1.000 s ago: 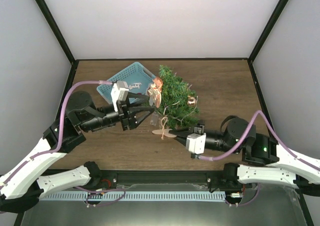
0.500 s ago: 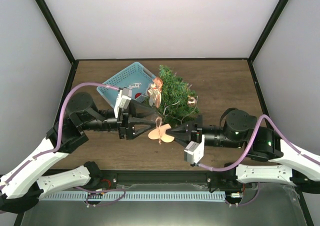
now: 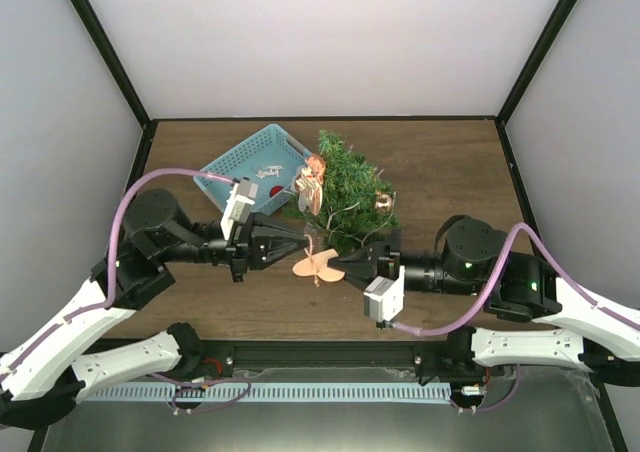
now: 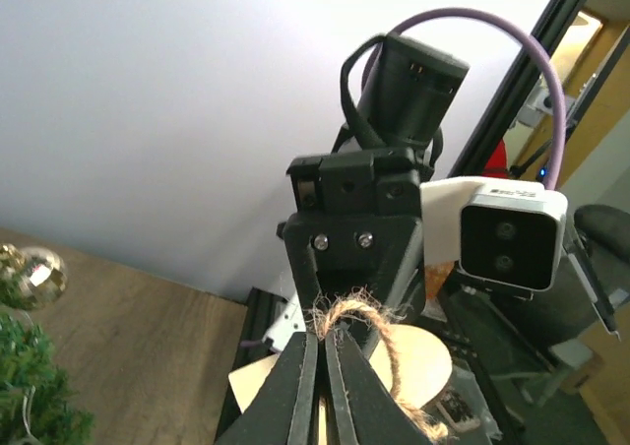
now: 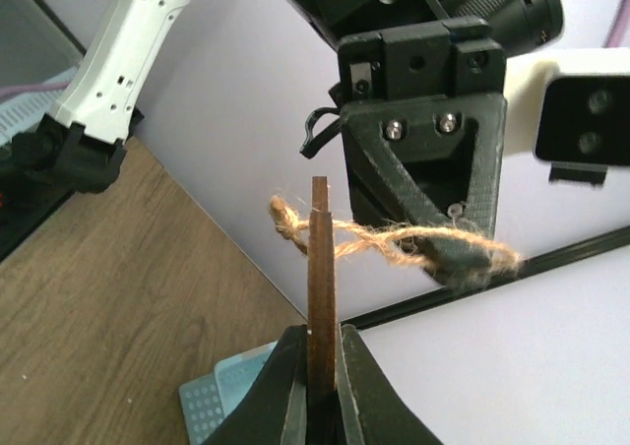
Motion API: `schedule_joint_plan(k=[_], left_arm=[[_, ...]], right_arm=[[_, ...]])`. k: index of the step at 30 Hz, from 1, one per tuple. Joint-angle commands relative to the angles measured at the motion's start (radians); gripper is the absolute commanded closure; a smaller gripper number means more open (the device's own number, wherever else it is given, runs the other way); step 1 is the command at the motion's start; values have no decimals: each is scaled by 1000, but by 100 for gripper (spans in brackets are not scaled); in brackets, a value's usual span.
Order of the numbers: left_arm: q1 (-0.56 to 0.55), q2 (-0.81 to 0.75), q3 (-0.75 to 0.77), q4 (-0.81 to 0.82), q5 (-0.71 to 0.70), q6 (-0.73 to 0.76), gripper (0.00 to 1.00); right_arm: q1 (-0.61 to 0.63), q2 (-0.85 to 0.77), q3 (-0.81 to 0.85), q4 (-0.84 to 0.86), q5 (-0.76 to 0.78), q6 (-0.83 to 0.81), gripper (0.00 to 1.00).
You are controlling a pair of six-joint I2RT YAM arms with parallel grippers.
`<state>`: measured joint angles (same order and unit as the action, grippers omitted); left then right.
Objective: Decorate the small christmas tree
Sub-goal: Adjust the decoration item at the center of the board, then hang the decoration item on the Christmas tree.
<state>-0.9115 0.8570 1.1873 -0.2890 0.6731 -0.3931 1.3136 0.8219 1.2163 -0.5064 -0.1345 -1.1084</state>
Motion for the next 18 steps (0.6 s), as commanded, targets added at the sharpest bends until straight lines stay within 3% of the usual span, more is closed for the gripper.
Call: schedule_joint_plan(k=[1, 6, 10, 15, 18], left_arm=[[0, -35, 4, 95, -65, 25, 96], [0, 5, 65, 118, -204, 123, 96], [0, 85, 162, 53, -311, 194, 96], [2, 160, 214, 39, -391, 230, 96], [2, 179, 231, 9, -424, 241, 94]], right_arm=[[7, -36, -29, 86, 13, 259, 99], [6, -129, -247, 253, 38, 512, 99], [6, -182, -301, 374, 199, 803, 99], [7, -191, -294, 407, 255, 960, 99], [6, -185, -275, 367, 246, 907, 99]])
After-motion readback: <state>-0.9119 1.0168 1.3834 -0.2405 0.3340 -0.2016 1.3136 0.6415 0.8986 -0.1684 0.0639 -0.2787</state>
